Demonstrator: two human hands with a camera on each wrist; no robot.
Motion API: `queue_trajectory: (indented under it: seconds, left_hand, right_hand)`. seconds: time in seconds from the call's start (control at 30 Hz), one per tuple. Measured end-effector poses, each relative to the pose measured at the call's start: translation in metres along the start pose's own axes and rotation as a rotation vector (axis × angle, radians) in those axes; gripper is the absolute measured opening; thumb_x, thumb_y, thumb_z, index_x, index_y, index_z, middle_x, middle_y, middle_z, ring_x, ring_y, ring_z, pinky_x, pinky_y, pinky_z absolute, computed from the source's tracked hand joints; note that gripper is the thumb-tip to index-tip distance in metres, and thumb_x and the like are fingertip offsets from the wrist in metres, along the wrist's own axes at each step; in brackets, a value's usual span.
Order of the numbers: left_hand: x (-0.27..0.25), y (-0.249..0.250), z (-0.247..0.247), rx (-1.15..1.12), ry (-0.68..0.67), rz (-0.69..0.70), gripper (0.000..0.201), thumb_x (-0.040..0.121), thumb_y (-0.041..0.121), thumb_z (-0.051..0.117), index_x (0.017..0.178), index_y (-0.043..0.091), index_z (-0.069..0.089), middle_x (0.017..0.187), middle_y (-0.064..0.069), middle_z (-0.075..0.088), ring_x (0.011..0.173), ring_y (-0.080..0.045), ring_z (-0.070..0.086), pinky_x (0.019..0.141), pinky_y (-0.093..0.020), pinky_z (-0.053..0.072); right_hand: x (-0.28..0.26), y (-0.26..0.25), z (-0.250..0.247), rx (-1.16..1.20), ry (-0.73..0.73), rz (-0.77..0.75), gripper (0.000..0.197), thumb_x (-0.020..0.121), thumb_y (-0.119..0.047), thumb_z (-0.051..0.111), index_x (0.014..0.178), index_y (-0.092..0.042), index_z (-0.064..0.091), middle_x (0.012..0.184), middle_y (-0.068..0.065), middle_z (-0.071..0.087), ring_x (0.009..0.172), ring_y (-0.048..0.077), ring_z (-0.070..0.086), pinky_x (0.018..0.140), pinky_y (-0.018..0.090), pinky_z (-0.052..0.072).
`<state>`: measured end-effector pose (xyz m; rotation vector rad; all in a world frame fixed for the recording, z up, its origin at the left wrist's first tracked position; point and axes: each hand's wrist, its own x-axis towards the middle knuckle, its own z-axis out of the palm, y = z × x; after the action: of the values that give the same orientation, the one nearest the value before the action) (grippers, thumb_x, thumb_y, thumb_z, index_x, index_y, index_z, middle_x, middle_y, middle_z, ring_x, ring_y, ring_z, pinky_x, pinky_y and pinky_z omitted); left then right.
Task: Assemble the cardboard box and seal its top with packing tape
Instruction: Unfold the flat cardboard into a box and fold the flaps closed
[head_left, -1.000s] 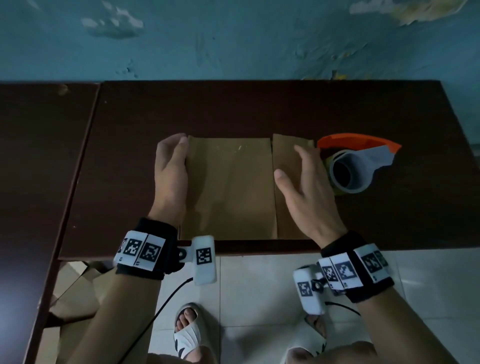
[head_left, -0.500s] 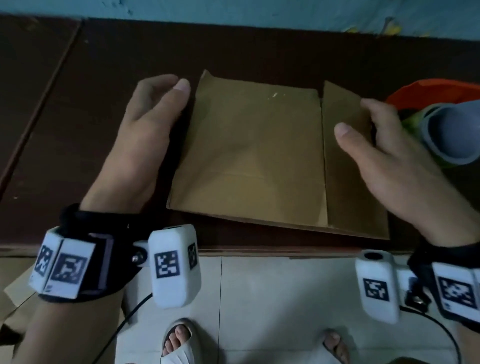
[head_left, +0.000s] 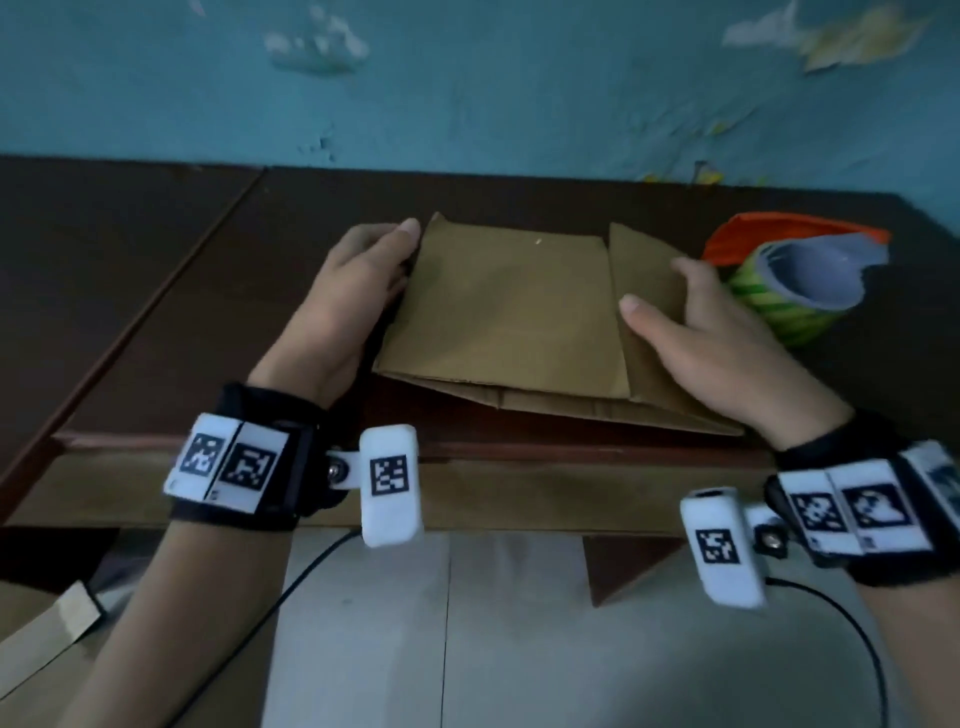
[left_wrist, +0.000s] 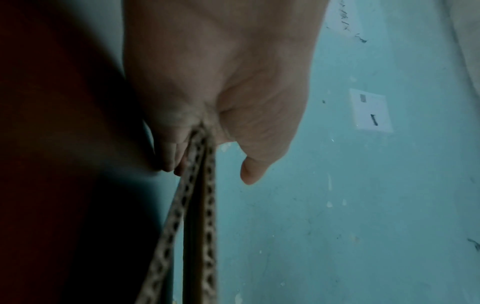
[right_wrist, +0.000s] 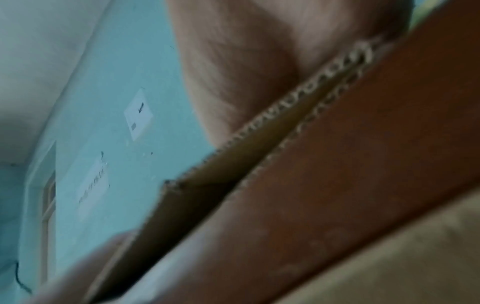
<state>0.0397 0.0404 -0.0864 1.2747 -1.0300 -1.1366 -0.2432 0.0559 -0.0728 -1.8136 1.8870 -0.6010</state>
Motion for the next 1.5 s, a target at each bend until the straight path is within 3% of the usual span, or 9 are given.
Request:
queue_trajectory:
  seconds: [0.1, 0.37, 0.53, 0.7, 0.8, 0.9, 1.1, 1.27, 1.5]
  left_hand:
    - [-0.011, 0.004, 0.011, 0.037, 0.048, -0.003, 0.036, 0.102, 0.042, 0.059, 0.129, 0.019, 0.062, 0.118, 0.002, 0.07, 0.103, -0.009, 0.07, 0.076, -0.023, 0.053]
    - [-0.025, 0.007, 0.025, 0.184, 0.1, 0.076, 0.043, 0.103, 0.041, 0.059, 0.142, 0.023, 0.052, 0.12, 0.013, 0.056, 0.103, 0.004, 0.054, 0.076, -0.017, 0.043]
    - [-0.029, 0.005, 0.022, 0.094, 0.109, 0.079, 0.054, 0.103, 0.036, 0.061, 0.151, 0.027, 0.038, 0.139, 0.008, 0.056, 0.119, -0.008, 0.057, 0.094, -0.029, 0.049]
    - [-0.043, 0.015, 0.031, -0.028, 0.13, 0.119, 0.052, 0.105, 0.03, 0.058, 0.152, 0.025, 0.037, 0.142, 0.006, 0.056, 0.122, -0.005, 0.056, 0.097, -0.024, 0.049]
    - [-0.051, 0.02, 0.039, -0.062, 0.095, 0.154, 0.049, 0.105, 0.027, 0.058, 0.151, 0.025, 0.041, 0.134, 0.011, 0.058, 0.109, 0.004, 0.06, 0.076, -0.011, 0.052]
    - [-0.061, 0.028, 0.045, -0.112, -0.011, 0.118, 0.052, 0.104, 0.033, 0.058, 0.152, 0.028, 0.041, 0.132, 0.008, 0.06, 0.112, -0.008, 0.065, 0.077, -0.02, 0.055]
    - [-0.078, 0.042, 0.052, -0.238, -0.218, 0.067, 0.063, 0.095, 0.043, 0.066, 0.153, 0.039, 0.041, 0.14, 0.003, 0.065, 0.119, -0.024, 0.069, 0.094, -0.049, 0.058]
    - [-0.084, 0.052, 0.06, -0.179, -0.138, 0.2, 0.054, 0.097, 0.042, 0.061, 0.147, 0.035, 0.041, 0.126, 0.005, 0.068, 0.099, -0.009, 0.074, 0.081, -0.036, 0.062]
    - [-0.079, 0.055, 0.067, -0.165, -0.102, 0.302, 0.082, 0.078, 0.029, 0.078, 0.149, 0.02, 0.037, 0.133, -0.006, 0.064, 0.108, -0.017, 0.074, 0.081, -0.032, 0.062]
  right_hand:
    - [-0.003, 0.001, -0.001, 0.055, -0.002, 0.0, 0.079, 0.098, -0.062, 0.046, 0.161, -0.022, 0.019, 0.168, 0.0, 0.022, 0.153, 0.02, 0.025, 0.122, 0.039, 0.025]
    - [-0.004, 0.002, 0.009, 0.15, 0.066, -0.034, 0.072, 0.099, -0.057, 0.047, 0.158, -0.021, 0.027, 0.17, 0.002, 0.014, 0.156, 0.019, 0.015, 0.123, 0.039, 0.017]
    - [-0.003, 0.005, 0.006, 0.406, 0.108, -0.06, 0.071, 0.098, -0.051, 0.053, 0.159, -0.024, 0.026, 0.166, -0.002, 0.028, 0.151, 0.016, 0.027, 0.122, 0.042, 0.026]
    - [-0.005, 0.01, -0.004, 0.669, 0.18, -0.09, 0.066, 0.103, -0.038, 0.054, 0.16, -0.021, 0.025, 0.162, -0.004, 0.033, 0.146, 0.006, 0.035, 0.113, 0.023, 0.031]
    - [-0.011, 0.009, -0.012, 0.743, 0.207, -0.133, 0.056, 0.105, -0.026, 0.052, 0.157, -0.014, 0.031, 0.129, -0.026, 0.05, 0.106, -0.029, 0.049, 0.086, -0.001, 0.039]
    - [-0.02, 0.008, -0.018, 0.789, 0.212, -0.191, 0.052, 0.107, -0.021, 0.049, 0.155, -0.013, 0.031, 0.126, -0.024, 0.05, 0.097, -0.034, 0.049, 0.08, -0.005, 0.039]
    - [-0.038, -0.001, -0.027, 0.95, 0.229, -0.363, 0.072, 0.1, -0.038, 0.055, 0.158, -0.013, 0.021, 0.16, 0.002, 0.037, 0.144, 0.008, 0.04, 0.115, 0.022, 0.038]
    - [-0.042, -0.004, -0.03, 1.041, 0.167, -0.483, 0.112, 0.074, -0.058, 0.076, 0.159, -0.015, 0.016, 0.156, -0.002, 0.04, 0.142, 0.01, 0.046, 0.115, 0.038, 0.042]
    - [-0.038, -0.009, -0.032, 0.983, 0.217, -0.547, 0.091, 0.083, -0.038, 0.065, 0.158, -0.012, 0.022, 0.151, 0.005, 0.049, 0.138, 0.017, 0.051, 0.116, 0.044, 0.041]
